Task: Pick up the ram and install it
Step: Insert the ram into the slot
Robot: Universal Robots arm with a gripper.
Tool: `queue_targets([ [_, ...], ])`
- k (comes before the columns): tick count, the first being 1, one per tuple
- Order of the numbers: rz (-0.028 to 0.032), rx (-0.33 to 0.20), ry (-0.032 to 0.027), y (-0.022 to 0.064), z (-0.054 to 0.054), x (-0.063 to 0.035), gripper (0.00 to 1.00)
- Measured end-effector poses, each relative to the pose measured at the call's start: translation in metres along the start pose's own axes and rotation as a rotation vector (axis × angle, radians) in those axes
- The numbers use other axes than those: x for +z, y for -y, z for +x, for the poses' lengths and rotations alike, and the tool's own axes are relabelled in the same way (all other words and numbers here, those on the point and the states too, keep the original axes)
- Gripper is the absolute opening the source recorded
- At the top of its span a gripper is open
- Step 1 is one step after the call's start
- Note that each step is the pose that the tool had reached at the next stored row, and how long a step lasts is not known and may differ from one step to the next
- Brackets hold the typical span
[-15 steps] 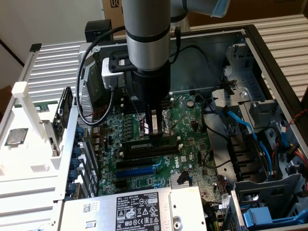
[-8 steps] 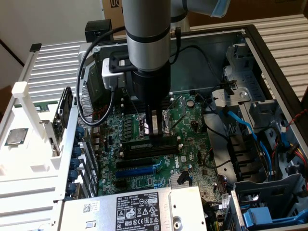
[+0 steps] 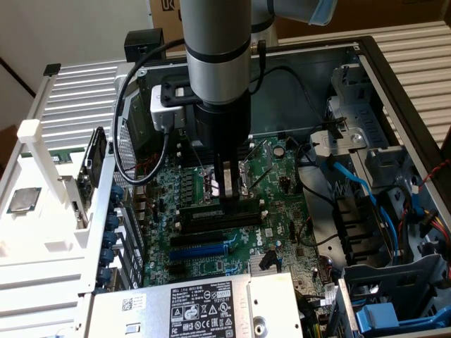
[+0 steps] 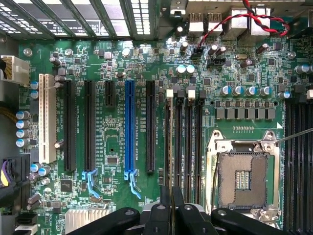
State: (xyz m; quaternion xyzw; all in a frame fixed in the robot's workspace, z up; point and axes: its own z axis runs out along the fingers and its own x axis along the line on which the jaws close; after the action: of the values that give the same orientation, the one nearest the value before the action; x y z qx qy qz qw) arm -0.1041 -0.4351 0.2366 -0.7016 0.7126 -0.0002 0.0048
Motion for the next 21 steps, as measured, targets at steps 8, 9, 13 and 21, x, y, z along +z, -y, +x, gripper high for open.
queue_targets([
  [8,0.0000,0.000,-0.0001,0.0000,0.0000,0.0015,0.13],
  [9,0.0000,0.000,0.0000,0.0000,0.0000,0.0016,0.13],
  [13,0.0000,0.000,-0.0001,0.0000,0.0001,0.0030,0.13],
  [21,0.0000,0.000,0.0001,0.0000,0.0000,0.0038,0.13],
])
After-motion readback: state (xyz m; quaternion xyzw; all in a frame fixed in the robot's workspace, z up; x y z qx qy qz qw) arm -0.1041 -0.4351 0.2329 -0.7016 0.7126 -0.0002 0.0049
